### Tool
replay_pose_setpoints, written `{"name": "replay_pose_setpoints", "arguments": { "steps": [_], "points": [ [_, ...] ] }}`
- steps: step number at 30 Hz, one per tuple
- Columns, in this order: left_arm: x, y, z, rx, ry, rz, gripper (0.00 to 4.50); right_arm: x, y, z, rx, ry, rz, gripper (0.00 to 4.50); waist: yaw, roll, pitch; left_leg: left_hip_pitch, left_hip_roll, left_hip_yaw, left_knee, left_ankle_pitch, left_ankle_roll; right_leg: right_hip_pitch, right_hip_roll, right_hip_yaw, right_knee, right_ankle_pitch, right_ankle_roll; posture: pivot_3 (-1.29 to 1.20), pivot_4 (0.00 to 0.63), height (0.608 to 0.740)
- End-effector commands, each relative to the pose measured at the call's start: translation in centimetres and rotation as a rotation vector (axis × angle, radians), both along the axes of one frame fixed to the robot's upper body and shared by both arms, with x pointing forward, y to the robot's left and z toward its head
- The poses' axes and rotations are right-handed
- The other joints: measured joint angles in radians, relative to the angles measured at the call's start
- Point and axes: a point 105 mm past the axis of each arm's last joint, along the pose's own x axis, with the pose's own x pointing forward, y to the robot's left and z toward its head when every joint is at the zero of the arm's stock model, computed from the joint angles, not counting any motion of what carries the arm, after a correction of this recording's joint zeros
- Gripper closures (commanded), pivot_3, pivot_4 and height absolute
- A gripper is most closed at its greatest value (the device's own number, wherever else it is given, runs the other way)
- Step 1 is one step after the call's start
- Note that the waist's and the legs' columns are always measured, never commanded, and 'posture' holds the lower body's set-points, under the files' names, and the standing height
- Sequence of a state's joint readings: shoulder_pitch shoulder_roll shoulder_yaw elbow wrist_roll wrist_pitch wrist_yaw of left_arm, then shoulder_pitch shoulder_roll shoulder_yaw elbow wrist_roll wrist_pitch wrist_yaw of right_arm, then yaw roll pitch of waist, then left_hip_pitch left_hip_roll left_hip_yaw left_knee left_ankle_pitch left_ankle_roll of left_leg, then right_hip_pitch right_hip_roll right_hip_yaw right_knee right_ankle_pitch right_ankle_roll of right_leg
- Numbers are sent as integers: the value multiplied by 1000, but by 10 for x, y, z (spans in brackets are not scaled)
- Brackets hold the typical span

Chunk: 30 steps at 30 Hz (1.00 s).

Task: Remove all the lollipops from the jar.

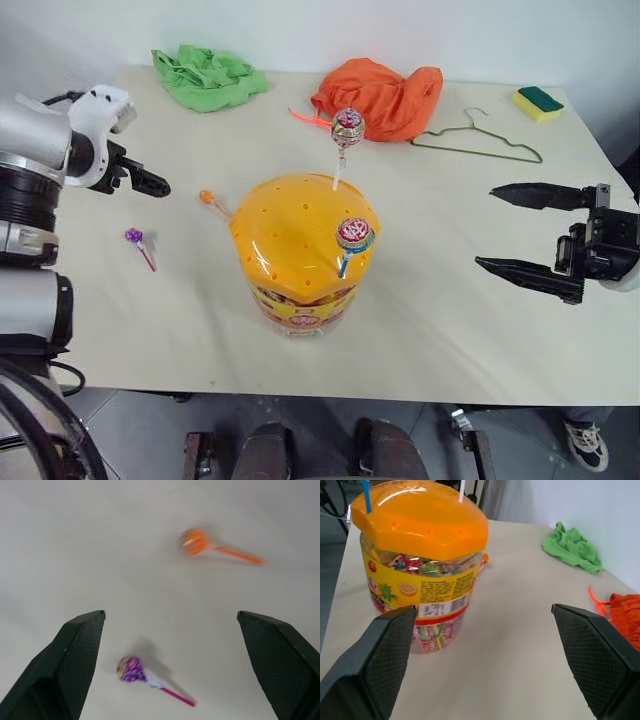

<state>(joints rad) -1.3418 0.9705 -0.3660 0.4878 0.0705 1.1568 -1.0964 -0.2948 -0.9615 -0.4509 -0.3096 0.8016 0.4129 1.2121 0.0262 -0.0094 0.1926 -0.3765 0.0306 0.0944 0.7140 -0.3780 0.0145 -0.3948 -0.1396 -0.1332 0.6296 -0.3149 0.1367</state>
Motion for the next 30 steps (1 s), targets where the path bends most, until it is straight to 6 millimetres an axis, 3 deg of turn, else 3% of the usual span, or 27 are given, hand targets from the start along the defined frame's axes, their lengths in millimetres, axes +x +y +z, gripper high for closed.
{"name": "replay_pose_setpoints", "arguments": {
  "steps": [1, 4, 6, 9, 14, 20, 30],
  "points": [
    [-13, -49, 26, -60, -164, -367, 13, -5, 2, 7, -10, -46, 8, 0, 0, 0, 0, 0, 0, 0, 0, 0, 0, 0, 0, 0, 0, 0, 0, 0, 150, 740],
    [-22, -67, 34, -116, -262, -518, 13, -5, 2, 7, -9, -47, 5, 0, 0, 0, 0, -1, 0, -1, 1, 0, 0, 0, -1, 0, 0, 0, 0, 0, 150, 740],
    [-35, -93, 44, -252, -395, -754, 13, -6, 2, 7, -5, -52, 1, 0, -2, 0, 0, -1, 0, -1, 1, 0, 0, 0, 0, 0, 0, 0, 0, 0, 150, 740],
    [-56, -116, 51, -418, -512, -1033, 13, -8, 1, 7, -6, -57, -9, 0, -1, 0, 0, -1, 0, -1, 2, 0, 0, 0, -1, -1, 1, 0, 0, 0, 150, 740],
    [-60, -129, 54, -510, -609, -1208, 13, -14, 2, 8, 4, -71, -30, 0, -1, 0, 0, -1, 0, -1, 2, 0, 0, 0, -1, -1, 2, 0, 0, 0, 150, 740],
    [-68, -115, 55, -613, -689, -1339, 13, -28, 13, 9, 28, -74, -25, 0, -2, 0, 0, -1, 0, -1, 2, 0, 0, 0, -1, -1, 2, 0, 0, 0, 150, 740],
    [-87, -60, 24, -633, -540, -1280, 13, -41, 78, 10, 101, -47, 109, 0, -19, 0, 0, 0, 0, -2, 1, 0, 0, 0, 0, -1, 2, 0, 0, 0, 150, 740]
  ]
}}
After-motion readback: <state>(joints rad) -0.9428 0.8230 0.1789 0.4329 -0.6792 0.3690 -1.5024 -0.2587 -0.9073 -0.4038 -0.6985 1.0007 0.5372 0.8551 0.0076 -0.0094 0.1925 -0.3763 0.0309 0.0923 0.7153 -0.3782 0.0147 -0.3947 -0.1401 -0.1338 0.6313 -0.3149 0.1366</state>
